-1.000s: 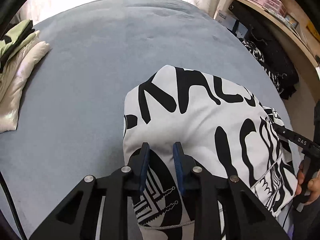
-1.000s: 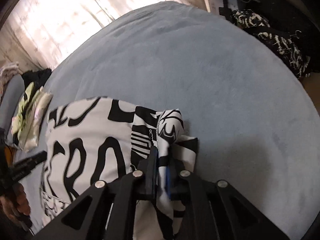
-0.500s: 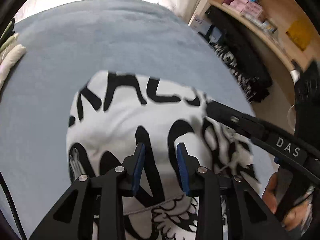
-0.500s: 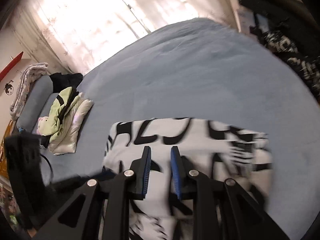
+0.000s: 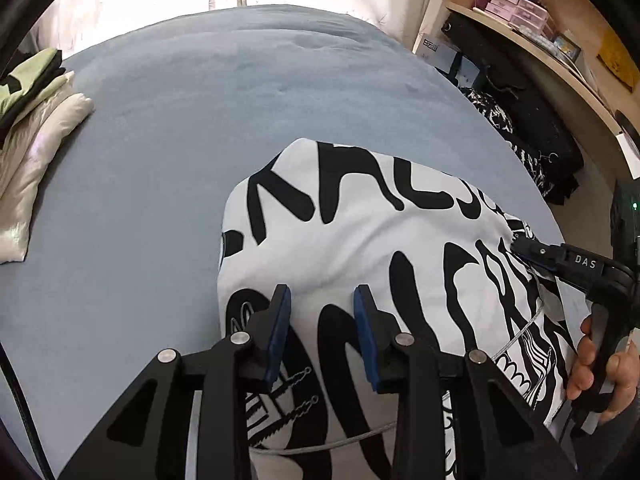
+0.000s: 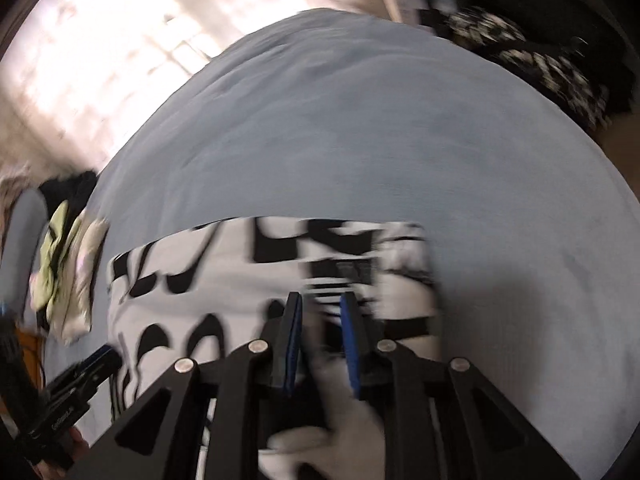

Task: Fold large clothes

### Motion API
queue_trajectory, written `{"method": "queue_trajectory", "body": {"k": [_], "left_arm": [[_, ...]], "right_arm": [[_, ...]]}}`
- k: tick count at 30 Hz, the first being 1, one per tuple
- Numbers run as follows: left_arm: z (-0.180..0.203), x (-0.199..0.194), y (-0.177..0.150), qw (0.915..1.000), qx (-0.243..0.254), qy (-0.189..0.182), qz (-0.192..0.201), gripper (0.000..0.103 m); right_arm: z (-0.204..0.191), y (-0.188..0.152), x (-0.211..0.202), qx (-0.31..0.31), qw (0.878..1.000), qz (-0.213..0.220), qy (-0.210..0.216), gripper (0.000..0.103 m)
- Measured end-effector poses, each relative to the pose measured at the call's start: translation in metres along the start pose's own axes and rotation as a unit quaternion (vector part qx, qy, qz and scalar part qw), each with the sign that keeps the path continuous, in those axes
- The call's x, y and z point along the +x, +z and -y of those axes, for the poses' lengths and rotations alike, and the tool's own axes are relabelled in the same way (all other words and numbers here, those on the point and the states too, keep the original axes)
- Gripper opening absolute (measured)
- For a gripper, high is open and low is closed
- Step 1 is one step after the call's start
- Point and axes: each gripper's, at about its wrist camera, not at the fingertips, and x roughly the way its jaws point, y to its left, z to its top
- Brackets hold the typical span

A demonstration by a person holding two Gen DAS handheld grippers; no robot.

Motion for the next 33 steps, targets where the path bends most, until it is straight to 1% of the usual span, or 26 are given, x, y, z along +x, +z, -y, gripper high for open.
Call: {"method": "queue_trajectory", "body": {"k": [2, 7, 9, 11, 13, 14, 15, 17, 18, 20, 22, 24, 25, 28, 31, 33], "left_arm": [[-0.002, 0.000, 0.001, 1.0000, -0.004, 0.002, -0.003, 0.032], [-0.005, -0.006, -0.001, 0.9998, -0.015, -0.001, -0.014, 0.035], [-0.006, -0.010, -0.005, 0.9997, -0.013, 0.001, -0.020, 0.040], [-0.009, -0.013, -0.007, 0.9994, -0.019, 0.006, -0.029, 0.057], [-0.011, -0.017, -0.010, 0.9990, -0.029, 0.001, -0.033, 0.060], [-0.012, -0.019, -0.012, 0.9989, -0.032, -0.001, -0.034, 0.060], [-0.013, -0.022, -0.014, 0.9988, -0.033, -0.003, -0.036, 0.060], [-0.012, -0.028, -0.019, 0.9988, -0.032, -0.004, -0.036, 0.061], [-0.011, -0.031, -0.021, 0.9988, -0.030, -0.005, -0.038, 0.063], [-0.008, -0.038, -0.028, 0.9987, -0.024, -0.011, -0.043, 0.070], [-0.006, -0.045, -0.035, 0.9985, -0.017, -0.014, -0.050, 0.073], [-0.004, -0.052, -0.043, 0.9982, -0.012, -0.012, -0.058, 0.077], [-0.004, -0.055, -0.049, 0.9979, -0.014, -0.011, -0.062, 0.081], [-0.008, -0.064, -0.065, 0.9965, -0.023, -0.018, -0.079, 0.081], [-0.012, -0.068, -0.080, 0.9928, -0.025, -0.029, -0.113, 0.081], [-0.016, -0.069, -0.087, 0.9903, -0.027, -0.025, -0.134, 0.081]], "right_arm": [[0.001, 0.000, -0.003, 0.000, 1.000, 0.001, 0.001, 0.020], [-0.014, -0.008, -0.014, -0.023, 1.000, 0.002, -0.012, 0.020], [-0.014, -0.011, -0.018, -0.027, 1.000, 0.001, -0.012, 0.020], [-0.019, -0.014, -0.024, -0.030, 0.999, 0.000, -0.013, 0.020], [-0.023, -0.019, -0.033, -0.033, 0.999, -0.002, -0.008, 0.020], [-0.025, -0.022, -0.037, -0.035, 0.999, -0.002, -0.007, 0.023], [-0.027, -0.026, -0.042, -0.041, 0.999, -0.002, -0.008, 0.032], [-0.033, -0.032, -0.052, -0.052, 0.999, -0.001, -0.009, 0.045], [-0.036, -0.036, -0.057, -0.058, 0.998, 0.001, -0.010, 0.047], [-0.040, -0.044, -0.067, -0.069, 0.998, 0.000, -0.012, 0.048], [-0.044, -0.055, -0.078, -0.083, 0.996, -0.002, -0.016, 0.050], [-0.045, -0.065, -0.085, -0.096, 0.995, -0.007, -0.022, 0.059], [-0.045, -0.071, -0.088, -0.101, 0.995, -0.010, -0.024, 0.061], [-0.045, -0.091, -0.099, -0.115, 0.993, -0.016, -0.024, 0.063], [-0.044, -0.107, -0.109, -0.124, 0.992, -0.023, -0.020, 0.063], [-0.041, -0.114, -0.117, -0.124, 0.992, -0.026, -0.015, 0.063]]}}
